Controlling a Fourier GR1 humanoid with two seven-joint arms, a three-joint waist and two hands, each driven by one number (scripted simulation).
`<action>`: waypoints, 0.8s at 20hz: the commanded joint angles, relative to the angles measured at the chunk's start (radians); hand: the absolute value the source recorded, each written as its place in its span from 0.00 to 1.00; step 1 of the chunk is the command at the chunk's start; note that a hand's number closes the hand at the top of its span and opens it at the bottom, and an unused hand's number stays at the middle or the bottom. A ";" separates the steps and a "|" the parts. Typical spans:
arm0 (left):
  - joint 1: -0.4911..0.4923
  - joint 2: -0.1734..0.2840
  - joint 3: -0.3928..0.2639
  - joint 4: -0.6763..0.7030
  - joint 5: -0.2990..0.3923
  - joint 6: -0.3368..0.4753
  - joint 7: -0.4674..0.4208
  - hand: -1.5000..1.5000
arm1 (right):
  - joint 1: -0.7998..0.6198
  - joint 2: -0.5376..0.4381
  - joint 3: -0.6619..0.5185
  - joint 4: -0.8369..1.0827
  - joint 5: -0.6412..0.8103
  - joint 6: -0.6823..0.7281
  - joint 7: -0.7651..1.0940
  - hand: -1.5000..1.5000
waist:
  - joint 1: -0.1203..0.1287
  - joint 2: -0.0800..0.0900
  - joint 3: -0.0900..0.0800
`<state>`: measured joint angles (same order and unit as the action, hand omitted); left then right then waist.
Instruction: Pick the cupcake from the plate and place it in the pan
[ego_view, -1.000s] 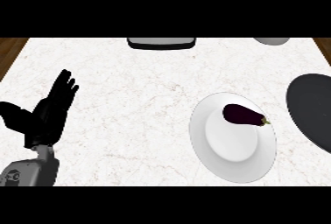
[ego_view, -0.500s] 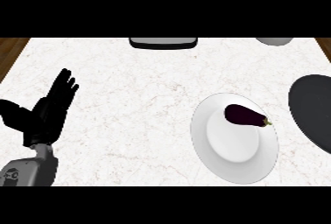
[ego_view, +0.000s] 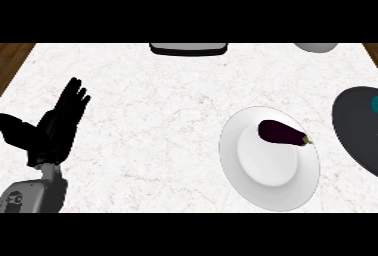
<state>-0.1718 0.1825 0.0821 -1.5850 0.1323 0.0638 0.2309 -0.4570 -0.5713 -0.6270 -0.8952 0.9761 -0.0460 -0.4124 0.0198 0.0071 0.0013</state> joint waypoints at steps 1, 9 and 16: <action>-0.001 -0.001 -0.007 -0.021 -0.008 0.001 0.001 0.50 | -0.079 -0.007 -0.038 0.191 -0.003 -0.020 0.103 1.00 | 0.010 0.002 0.001; 0.036 0.024 0.016 -0.045 0.021 -0.042 0.011 0.50 | -0.122 -0.106 -0.056 0.516 -0.045 -0.037 -0.091 0.00 | 0.013 0.003 0.002; -0.005 -0.018 -0.010 -0.001 -0.026 0.009 0.005 0.50 | -0.136 -0.167 -0.235 0.533 -0.274 0.091 -0.208 0.00 | -0.012 -0.001 0.002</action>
<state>-0.1855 0.1680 0.0732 -1.5948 0.1092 0.0776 0.2501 -0.6028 -0.7034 -0.7786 -0.4037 0.8007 -0.0067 -0.5563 0.0170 0.0075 0.0030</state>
